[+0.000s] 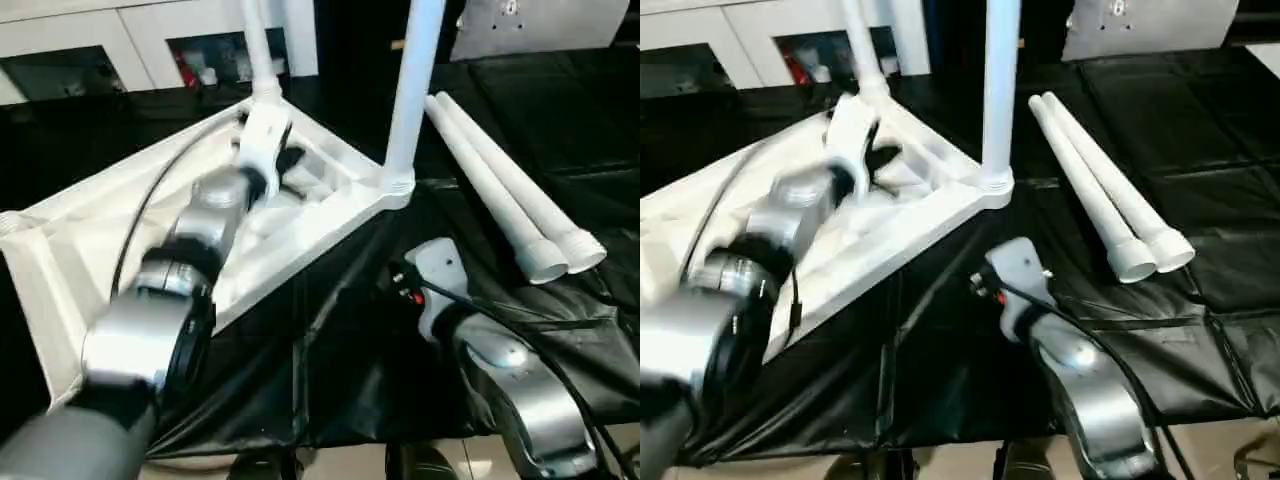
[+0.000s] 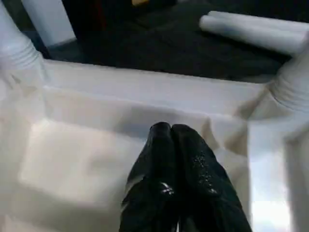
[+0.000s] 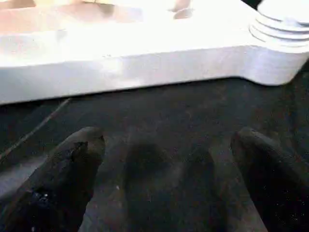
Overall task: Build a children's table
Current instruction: Rotate table base
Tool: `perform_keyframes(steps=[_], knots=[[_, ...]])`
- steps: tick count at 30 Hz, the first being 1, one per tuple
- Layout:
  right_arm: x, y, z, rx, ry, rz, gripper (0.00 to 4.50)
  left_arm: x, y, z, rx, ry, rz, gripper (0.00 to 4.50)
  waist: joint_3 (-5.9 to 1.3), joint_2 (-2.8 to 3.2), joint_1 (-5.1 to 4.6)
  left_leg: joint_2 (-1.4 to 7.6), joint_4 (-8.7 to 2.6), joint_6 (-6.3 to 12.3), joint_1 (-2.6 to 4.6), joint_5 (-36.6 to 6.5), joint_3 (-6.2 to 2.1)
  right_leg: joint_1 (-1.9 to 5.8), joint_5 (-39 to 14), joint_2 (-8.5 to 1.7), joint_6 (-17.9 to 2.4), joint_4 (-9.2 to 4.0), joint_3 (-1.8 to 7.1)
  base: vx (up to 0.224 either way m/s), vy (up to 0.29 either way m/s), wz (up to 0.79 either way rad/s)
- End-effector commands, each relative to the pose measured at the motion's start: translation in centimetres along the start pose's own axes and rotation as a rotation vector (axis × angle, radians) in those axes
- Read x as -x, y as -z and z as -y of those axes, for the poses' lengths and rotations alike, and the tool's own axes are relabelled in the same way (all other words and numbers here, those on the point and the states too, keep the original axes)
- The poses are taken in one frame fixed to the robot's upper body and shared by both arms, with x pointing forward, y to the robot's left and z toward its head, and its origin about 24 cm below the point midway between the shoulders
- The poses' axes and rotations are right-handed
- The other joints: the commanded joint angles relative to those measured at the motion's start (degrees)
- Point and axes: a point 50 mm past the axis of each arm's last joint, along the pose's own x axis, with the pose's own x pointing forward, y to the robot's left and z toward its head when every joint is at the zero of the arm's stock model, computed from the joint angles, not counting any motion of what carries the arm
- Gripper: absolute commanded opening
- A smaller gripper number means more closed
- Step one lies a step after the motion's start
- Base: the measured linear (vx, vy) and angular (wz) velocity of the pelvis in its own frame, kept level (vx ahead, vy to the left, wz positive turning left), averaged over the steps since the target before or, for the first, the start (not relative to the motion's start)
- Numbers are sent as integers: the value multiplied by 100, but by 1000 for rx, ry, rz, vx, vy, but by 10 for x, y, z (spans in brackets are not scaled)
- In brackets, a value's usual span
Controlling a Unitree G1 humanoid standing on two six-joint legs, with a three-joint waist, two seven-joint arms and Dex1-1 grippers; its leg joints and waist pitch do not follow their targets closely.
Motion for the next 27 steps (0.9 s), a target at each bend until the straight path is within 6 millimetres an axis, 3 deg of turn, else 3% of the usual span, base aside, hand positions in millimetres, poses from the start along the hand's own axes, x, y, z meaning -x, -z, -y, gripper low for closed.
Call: perform_keyframes(steps=[1,2,3,4,5,6,7,8,9,10,11,13,17,20,23,26,27], knots=[[-3,-1,-3,-8,-18,11,450,14,-1,0,2,37,13,17,-590,-144,38,349,-322,829,91,-600,-129,431,-413,-394,-1814,-190,226,0,0,0],[-6,-3,-4,-9,-28,21,450,28,5,4,-5,62,-5,17,-607,-142,38,327,-310,830,124,-622,-93,375,-504,-344,-1781,-217,221,0,0,0],[-6,-3,-4,-9,-28,21,450,28,5,4,-5,62,-5,17,-633,-142,34,358,-303,796,128,-635,-112,391,-571,-381,-1767,-188,232,0,0,0],[-9,-5,-6,-7,-48,33,450,43,10,8,-24,78,-29,17,-619,-128,38,330,-300,767,143,-704,-75,339,-726,-334,-1711,-231,229,0,0,0],[-9,-5,-6,-7,-49,34,450,44,10,8,-26,79,-31,17,-593,-119,33,349,-329,601,145,-918,-74,309,-1028,-318,-1590,-240,235,0,0,0],[-10,-6,-7,-5,-60,39,450,51,11,11,-22,76,-36,17,-616,-126,45,356,-316,503,183,-1033,-75,310,-1124,-326,-1567,-232,241,0,0,0],[-11,-7,-8,-5,-68,43,450,56,11,12,-11,73,-32,17,-591,-120,51,348,-318,454,181,-1138,-73,290,-1274,-329,-1515,-262,251,0,0,0],[-12,-8,-11,-28,-81,54,450,67,10,14,32,13,19,17,-597,-205,72,335,-333,315,188,-1343,-54,290,-1629,-313,-1408,-302,258,0,0,0],[-12,-8,-11,-32,-82,56,450,69,10,14,39,2,27,17,-595,-159,105,365,-340,192,169,-1386,-85,316,-1737,-363,-1359,-268,271,0,0,0],[-12,-9,-12,-43,-85,64,450,73,10,14,59,-29,50,17,-585,-167,109,350,-349,145,175,-1483,-70,281,-1891,-332,-1289,-298,264,0,0,0],[-10,-11,-14,-75,-103,91,450,84,12,16,105,-72,87,17,-643,-213,117,355,-345,27,199,-1625,-78,292,-1956,-335,-1168,-298,273,0,0,0],[-9,-12,-15,-93,-111,100,450,91,13,19,118,-73,96,40,-639,-190,122,342,-376,-35,177,-1740,-94,268,-2041,-306,-1016,-319,261,0,0,0],[-4,-9,-13,-111,-104,103,450,118,17,33,148,-100,49,61,-706,-269,114,331,-386,-193,210,-1995,-93,253,-2055,-268,-864,-323,268,0,0,0],[-1,-6,-11,-104,-111,101,450,134,27,38,116,-89,-63,94,-712,-286,116,317,-391,-198,206,-2062,-97,239,-2137,-257,-761,-344,270,0,0,0],[-1,-6,-13,-94,-135,103,450,142,33,42,93,-36,-141,117,-706,-299,107,272,-399,-239,223,-2341,-116,203,-2712,-244,-477,-423,260,0,0,0],[0,-7,-13,-92,-149,105,450,151,39,44,97,-6,-222,131,-684,-297,85,269,-424,-323,245,-2703,-153,194,-3096,-236,-353,-448,231,0,0,0],[0,-7,-13,-92,-149,105,450,151,39,44,97,-6,-222,134,-681,-291,83,255,-403,-363,315,-2914,-153,149,-3387,-236,-264,-510,223,0,0,0]])
